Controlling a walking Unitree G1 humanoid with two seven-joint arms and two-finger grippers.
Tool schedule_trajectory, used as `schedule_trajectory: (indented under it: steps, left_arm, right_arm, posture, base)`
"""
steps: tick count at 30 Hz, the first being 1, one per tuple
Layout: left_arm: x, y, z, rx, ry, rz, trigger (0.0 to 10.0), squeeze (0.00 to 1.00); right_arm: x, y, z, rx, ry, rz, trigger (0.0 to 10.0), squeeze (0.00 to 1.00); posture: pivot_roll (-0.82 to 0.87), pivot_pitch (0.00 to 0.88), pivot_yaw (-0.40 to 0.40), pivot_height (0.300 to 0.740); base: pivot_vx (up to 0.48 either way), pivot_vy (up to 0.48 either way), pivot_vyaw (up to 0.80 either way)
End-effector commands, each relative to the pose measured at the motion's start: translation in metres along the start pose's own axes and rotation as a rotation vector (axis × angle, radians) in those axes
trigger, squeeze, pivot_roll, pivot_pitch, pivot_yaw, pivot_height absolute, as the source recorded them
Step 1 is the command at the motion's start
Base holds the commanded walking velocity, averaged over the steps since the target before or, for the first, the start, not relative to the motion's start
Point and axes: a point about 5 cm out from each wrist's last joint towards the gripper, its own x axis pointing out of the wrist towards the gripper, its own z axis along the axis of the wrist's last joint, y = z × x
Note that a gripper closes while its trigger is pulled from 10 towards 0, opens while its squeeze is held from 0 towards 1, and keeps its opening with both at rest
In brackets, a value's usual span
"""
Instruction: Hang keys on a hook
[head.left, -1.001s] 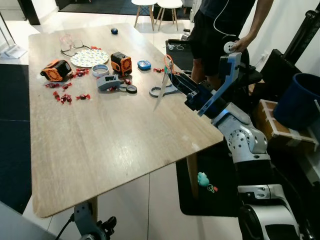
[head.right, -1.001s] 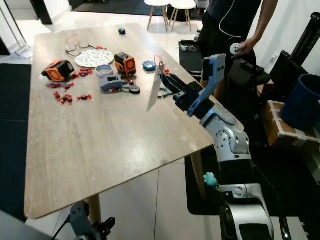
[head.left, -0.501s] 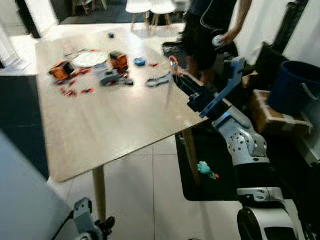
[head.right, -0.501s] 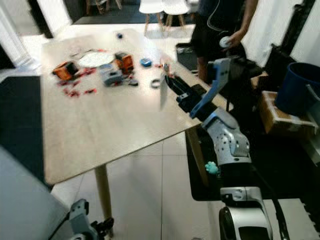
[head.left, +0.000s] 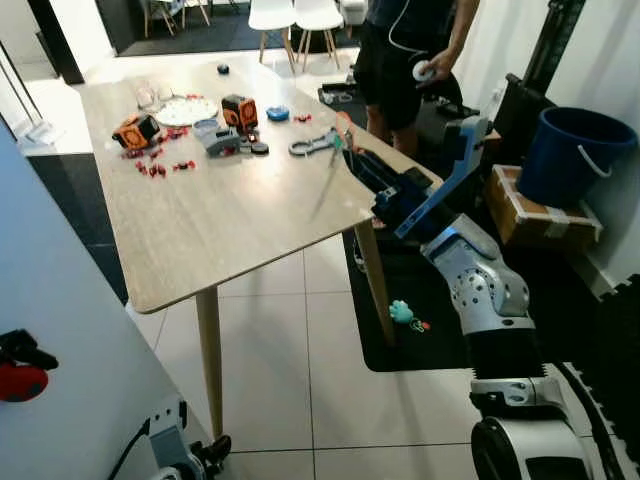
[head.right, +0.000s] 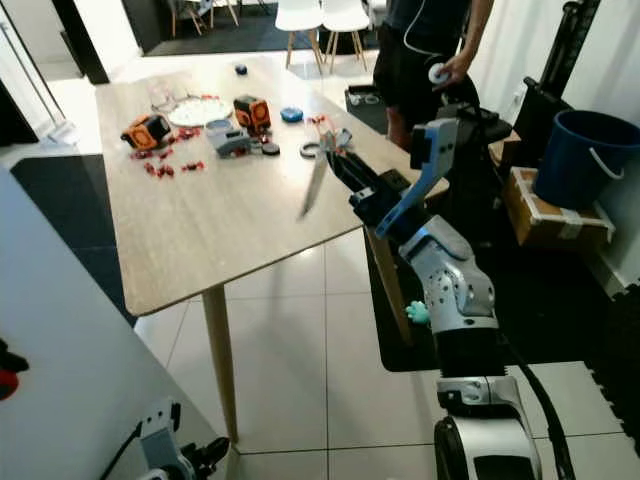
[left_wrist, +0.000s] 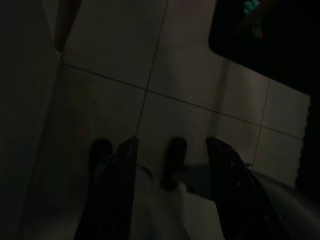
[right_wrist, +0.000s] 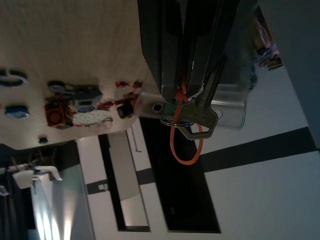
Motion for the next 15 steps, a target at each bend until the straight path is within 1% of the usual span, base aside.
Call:
schedule_trajectory:
  steps: [1, 15]
  left_arm:
    - [-0.0027, 0.0043, -0.0028, 0.012, 0.014, 0.009, 10.0, 0.00]
    - [-0.0020, 0.0023, -0.0041, 0.019, 0.022, -0.005, 10.0, 0.00]
  right_arm:
    - [0.0003, 0.0010, -0.0002, -0.006, 0.007, 0.004, 10.0, 0.00]
    - [-0.0014, 0.0034, -0.0030, -0.001, 0.012, 0.008, 10.0, 0.00]
  posture:
    - [-0.09, 0.000, 0.067, 0.740]
    - [-0.10, 0.000, 0.074, 0.740]
  base:
    - [0.000, -0.454, 0.00]
    - [0.000, -0.454, 0.00]
